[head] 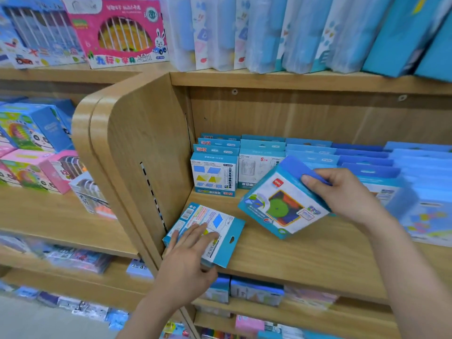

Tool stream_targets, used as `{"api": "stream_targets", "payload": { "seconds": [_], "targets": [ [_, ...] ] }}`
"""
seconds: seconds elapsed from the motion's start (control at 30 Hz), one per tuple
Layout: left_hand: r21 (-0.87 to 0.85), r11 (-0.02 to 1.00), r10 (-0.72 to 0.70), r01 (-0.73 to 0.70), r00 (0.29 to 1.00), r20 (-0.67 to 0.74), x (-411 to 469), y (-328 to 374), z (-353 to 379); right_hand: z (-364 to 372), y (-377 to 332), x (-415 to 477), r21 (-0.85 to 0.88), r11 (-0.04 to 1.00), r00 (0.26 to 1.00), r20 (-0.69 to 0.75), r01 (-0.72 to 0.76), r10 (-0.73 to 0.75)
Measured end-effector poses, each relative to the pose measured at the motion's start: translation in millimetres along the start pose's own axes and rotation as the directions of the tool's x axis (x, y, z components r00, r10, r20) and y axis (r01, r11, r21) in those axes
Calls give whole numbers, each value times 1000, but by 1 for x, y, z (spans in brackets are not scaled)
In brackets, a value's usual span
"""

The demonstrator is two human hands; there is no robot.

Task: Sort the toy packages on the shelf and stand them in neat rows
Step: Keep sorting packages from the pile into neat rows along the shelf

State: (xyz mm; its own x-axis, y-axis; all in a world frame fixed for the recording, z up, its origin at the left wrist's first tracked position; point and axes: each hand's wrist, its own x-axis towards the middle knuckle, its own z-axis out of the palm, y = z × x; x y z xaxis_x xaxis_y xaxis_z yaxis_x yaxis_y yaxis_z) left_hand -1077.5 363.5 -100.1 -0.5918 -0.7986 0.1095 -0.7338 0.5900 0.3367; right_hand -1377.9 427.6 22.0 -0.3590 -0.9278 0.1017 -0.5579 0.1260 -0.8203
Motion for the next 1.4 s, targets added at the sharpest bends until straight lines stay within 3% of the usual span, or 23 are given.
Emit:
{"api": "stream_targets", "payload": {
  "seconds": [0.1, 0.17, 0.23, 0.3, 0.43, 0.5, 0.7, 0.9, 1.13, 1.27, 1.4],
  "targets": [
    [-15, 1000, 25, -24, 997, 72, 2, 6, -11, -4, -8, -2, 203, 977, 998, 24, -64, 61],
    [-180, 984, -5, 8, 1000, 18, 4, 18, -24, -5, -15, -4, 241, 967, 996, 62, -77, 64],
    [-366, 930, -46, 8, 994, -95, 9, 33, -39, -5, -18, -6, 252, 964, 992, 110, -83, 57],
    [-437, 897, -16, -59, 986, -166, 17, 51, -52, -5, -21, -8, 238, 968, 987, 155, -80, 44],
    [-514, 836, 129, -192, 979, -156, 37, 86, -58, -4, -22, -18, 166, 984, 976, 215, -65, 28],
    [-572, 799, 131, -185, 982, -135, 40, 95, -48, -6, -17, -26, 148, 987, 973, 229, -62, 27],
    [-793, 609, -5, 14, 1000, 14, 38, 104, -11, -19, 9, -58, 362, 927, 994, 72, -100, 79],
    [-802, 594, 7, 59, 997, 79, 42, 124, 25, -16, 47, -101, 363, 922, 981, -82, -136, 177],
    [-778, 627, 30, 32, 997, 66, 58, 167, 44, -34, 74, -119, 228, 968, 938, -302, -103, 171],
    [-752, 659, 10, -4, 1000, 3, 82, 189, 49, -53, 95, -110, 26, 993, 906, -407, -115, 116],
    [-695, 719, -44, -4, 998, -52, 114, 219, 59, -83, 118, -103, -225, 969, 906, -424, -107, 1]
  ]
}}
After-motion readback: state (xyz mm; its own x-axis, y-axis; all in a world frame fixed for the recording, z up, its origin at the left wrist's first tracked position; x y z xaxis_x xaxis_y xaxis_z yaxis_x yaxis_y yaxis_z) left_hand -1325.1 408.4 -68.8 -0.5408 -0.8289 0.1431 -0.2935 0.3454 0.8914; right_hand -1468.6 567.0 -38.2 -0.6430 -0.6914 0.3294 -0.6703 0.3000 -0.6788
